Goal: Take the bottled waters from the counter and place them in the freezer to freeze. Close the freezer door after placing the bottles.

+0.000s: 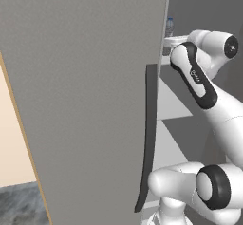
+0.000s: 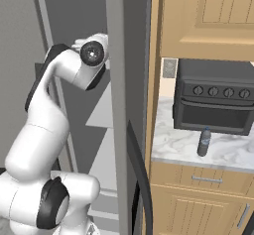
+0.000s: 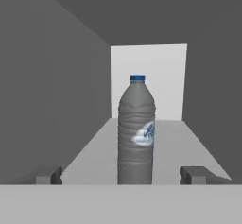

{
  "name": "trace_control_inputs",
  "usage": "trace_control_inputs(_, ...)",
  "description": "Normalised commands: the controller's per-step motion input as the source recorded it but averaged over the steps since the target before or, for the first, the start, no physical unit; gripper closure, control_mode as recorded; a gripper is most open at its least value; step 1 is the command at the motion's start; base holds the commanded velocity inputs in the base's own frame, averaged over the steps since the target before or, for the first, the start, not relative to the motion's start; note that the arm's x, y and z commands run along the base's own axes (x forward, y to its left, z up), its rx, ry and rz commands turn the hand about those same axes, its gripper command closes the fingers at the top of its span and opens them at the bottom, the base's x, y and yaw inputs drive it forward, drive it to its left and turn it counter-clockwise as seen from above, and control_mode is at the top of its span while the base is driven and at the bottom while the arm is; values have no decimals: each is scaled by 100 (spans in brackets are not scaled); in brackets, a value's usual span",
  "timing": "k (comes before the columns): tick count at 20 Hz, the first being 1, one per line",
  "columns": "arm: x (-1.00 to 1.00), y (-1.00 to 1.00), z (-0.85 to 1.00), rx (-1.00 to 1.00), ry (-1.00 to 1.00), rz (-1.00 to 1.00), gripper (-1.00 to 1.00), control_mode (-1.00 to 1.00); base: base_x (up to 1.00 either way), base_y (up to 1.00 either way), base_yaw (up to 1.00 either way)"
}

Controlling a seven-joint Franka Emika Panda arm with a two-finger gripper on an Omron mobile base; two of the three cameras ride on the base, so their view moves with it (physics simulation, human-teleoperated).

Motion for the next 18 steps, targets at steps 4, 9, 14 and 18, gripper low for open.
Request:
trace_control_inputs(4, -79, 4, 37, 0, 13, -2, -100, -100, 0, 0, 0)
trace_control_inputs(9, -84, 0, 40, 0, 18, -3, -100, -100, 0, 0, 0)
trace_control_inputs(14, -78, 1, 8, 0, 17, -4, -100, -100, 0, 0, 0)
trace_control_inputs(18, -67, 0, -18, 0, 10, -4, -100, -100, 0, 0, 0)
